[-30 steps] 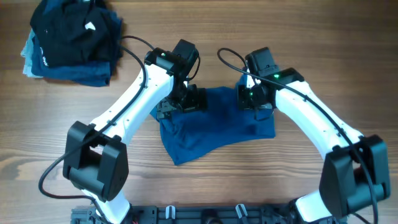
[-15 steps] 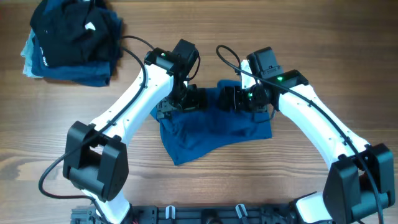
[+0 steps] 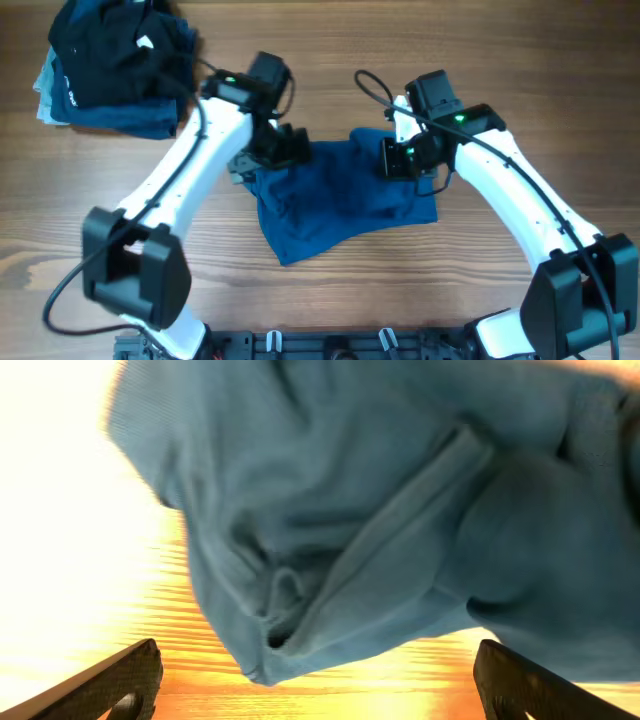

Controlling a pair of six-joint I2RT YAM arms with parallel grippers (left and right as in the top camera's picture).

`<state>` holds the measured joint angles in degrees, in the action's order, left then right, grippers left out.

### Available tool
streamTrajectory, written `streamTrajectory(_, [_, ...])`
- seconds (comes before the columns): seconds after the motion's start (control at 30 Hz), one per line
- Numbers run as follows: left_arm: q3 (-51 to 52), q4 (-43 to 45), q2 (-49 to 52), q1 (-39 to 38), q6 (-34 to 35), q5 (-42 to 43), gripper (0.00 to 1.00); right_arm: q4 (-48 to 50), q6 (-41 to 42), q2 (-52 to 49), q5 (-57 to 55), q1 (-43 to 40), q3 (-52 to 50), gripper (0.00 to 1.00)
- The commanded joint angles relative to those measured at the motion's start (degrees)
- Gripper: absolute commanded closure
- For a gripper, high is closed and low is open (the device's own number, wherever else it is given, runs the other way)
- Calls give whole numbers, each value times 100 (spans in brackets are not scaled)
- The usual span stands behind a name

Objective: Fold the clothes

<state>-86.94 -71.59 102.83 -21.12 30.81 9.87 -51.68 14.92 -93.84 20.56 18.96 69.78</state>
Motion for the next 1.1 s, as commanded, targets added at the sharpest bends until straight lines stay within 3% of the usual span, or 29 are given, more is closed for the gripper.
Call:
streamTrajectory(0.0, [4,-190,-474,404,96,-116,0,234,223,-114,7,114,-278,96])
streamTrajectory(0.13, [4,-299,-717,595,96,-118,0,693,297,-575,321,114,-673,95])
streamTrajectory(0.3, [4,-302,-802,592,96,-116,0,1115,164,-1325,1611,330,-691,95])
streamTrajectory(0.43, [4,-339,-802,592,96,-116,0,1434,175,-1272,2197,503,-634,96])
streamTrajectory(0.57, [4,-389,-802,592,48,-116,0,1410,168,-721,2194,439,-297,95])
streamTrajectory(0.73, [4,-385,-802,592,-33,-118,0,1506,245,-57,1552,243,-184,81])
streamTrajectory(0.87, [4,-387,-802,592,-35,-118,0,1731,199,-57,1510,-44,-186,82])
streamTrajectory(1.07, [4,-431,-802,592,-35,-116,0,1864,-304,-741,2492,-142,-240,82])
